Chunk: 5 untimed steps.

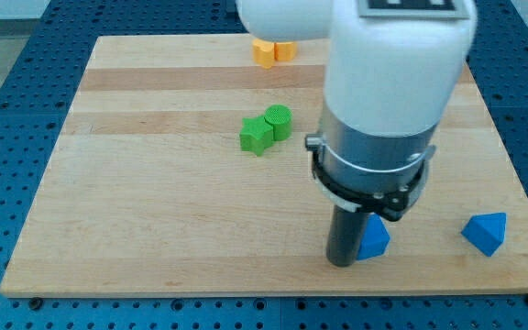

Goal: Push the blue cube to the blue triangle

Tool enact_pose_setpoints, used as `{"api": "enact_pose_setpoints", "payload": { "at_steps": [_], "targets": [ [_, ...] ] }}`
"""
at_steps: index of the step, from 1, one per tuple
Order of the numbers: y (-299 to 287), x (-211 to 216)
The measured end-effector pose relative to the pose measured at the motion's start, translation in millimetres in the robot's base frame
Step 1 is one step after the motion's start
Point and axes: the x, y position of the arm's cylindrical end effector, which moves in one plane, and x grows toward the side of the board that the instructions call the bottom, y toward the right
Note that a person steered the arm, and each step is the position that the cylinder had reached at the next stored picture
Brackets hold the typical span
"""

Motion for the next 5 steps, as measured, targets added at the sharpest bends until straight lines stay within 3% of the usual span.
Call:
{"api": "enact_pose_setpoints", "payload": {
  "at_steps": [5],
  "targets": [
    [48,-59]
  ]
}}
